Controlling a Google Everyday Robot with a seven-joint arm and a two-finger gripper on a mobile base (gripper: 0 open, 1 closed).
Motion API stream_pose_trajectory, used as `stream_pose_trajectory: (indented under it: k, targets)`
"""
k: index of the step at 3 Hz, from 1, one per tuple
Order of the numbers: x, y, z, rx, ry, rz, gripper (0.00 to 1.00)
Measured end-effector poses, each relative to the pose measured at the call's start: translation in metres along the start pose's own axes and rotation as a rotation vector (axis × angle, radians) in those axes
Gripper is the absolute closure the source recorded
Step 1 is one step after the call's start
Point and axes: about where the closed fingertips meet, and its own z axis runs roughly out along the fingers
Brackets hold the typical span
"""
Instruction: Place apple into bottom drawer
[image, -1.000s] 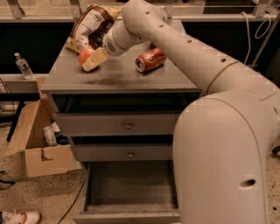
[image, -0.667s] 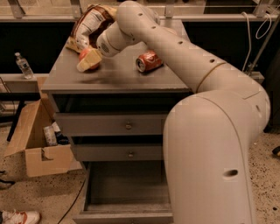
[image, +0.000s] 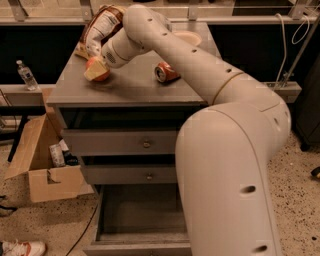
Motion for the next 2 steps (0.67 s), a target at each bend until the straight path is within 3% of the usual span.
stream_pose_trajectory:
  k: [1, 2]
  targets:
    - [-0.005, 0.01, -0.015, 0.009, -0.025, -0.002, 0.81]
    - [0.001, 0.029, -0.079, 0.06, -0.089, -0.012, 1.0]
